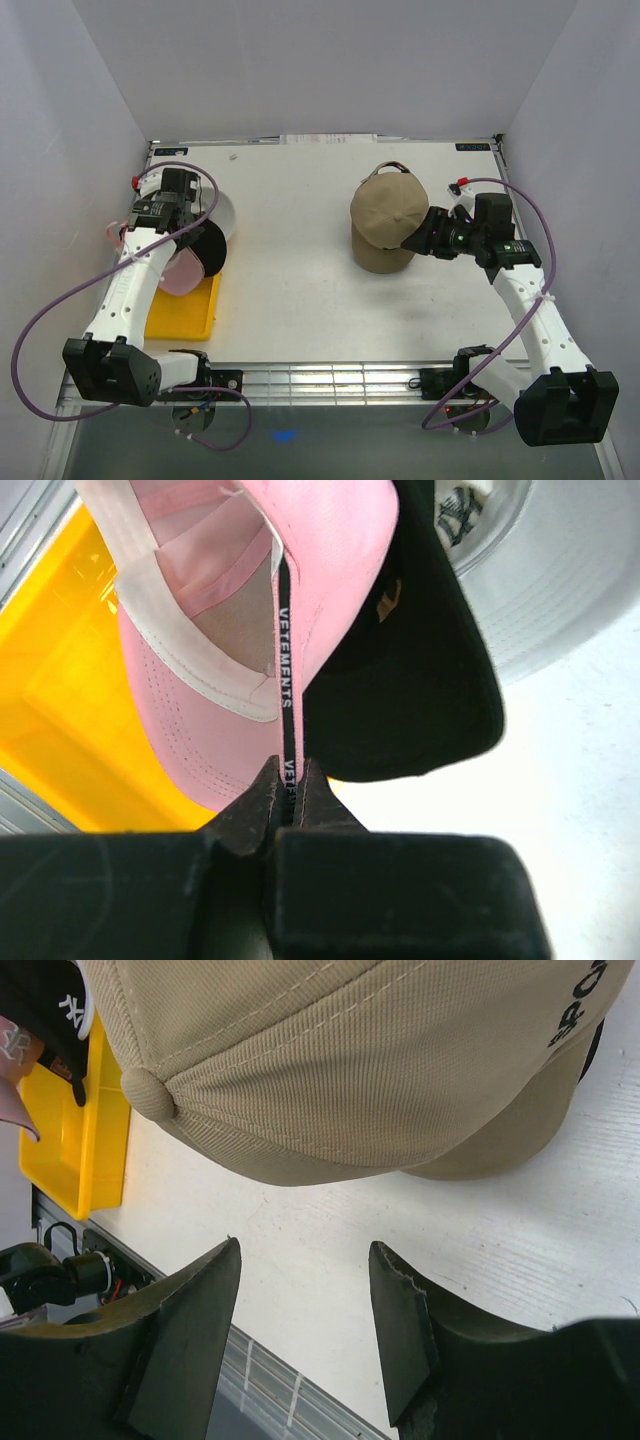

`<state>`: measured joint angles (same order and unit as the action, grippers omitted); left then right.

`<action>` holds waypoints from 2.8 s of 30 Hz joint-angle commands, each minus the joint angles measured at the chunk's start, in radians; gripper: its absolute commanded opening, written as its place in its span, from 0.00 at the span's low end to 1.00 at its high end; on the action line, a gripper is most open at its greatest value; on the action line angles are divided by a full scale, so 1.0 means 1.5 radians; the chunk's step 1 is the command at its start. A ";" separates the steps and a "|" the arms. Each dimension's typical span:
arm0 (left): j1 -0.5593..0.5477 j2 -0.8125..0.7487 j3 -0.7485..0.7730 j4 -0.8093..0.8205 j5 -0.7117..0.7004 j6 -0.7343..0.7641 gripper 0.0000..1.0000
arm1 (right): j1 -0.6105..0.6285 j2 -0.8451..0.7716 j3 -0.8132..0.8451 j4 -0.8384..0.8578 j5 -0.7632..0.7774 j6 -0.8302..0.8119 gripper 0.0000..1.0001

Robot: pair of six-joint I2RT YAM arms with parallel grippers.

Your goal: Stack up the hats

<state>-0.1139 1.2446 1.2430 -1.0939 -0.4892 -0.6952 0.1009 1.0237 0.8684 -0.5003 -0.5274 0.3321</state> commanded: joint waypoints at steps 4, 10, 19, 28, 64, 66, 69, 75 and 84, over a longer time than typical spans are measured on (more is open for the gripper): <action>0.003 -0.022 0.150 -0.047 -0.015 0.014 0.00 | 0.004 0.003 0.042 -0.007 -0.004 -0.013 0.60; 0.003 0.009 0.303 -0.080 0.026 0.023 0.00 | 0.005 0.009 0.054 -0.013 -0.010 -0.010 0.60; -0.026 0.131 0.584 -0.084 0.166 0.015 0.00 | 0.004 0.006 0.104 -0.020 -0.033 0.030 0.61; -0.161 0.084 0.424 0.289 0.371 -0.101 0.00 | 0.004 -0.010 0.176 0.006 -0.101 0.141 0.62; -0.331 0.153 -0.106 1.502 0.560 -0.623 0.00 | -0.002 -0.053 0.079 0.517 -0.136 0.683 0.82; -0.335 0.175 -0.114 1.536 0.561 -0.636 0.00 | -0.003 -0.050 0.062 0.535 -0.137 0.699 0.82; -0.346 0.211 -0.106 1.575 0.571 -0.652 0.00 | -0.002 -0.047 0.055 0.536 -0.133 0.695 0.82; -0.355 0.240 -0.127 1.595 0.584 -0.665 0.00 | -0.011 -0.046 0.059 0.501 -0.134 0.665 0.71; -0.357 0.263 -0.190 1.589 0.603 -0.691 0.00 | -0.020 -0.050 0.092 0.306 -0.096 0.478 0.46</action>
<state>-0.6342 1.6432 0.9756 1.2510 0.3519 -1.7027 0.0776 0.9569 0.9710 0.0513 -0.7052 1.1946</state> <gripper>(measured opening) 0.079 0.543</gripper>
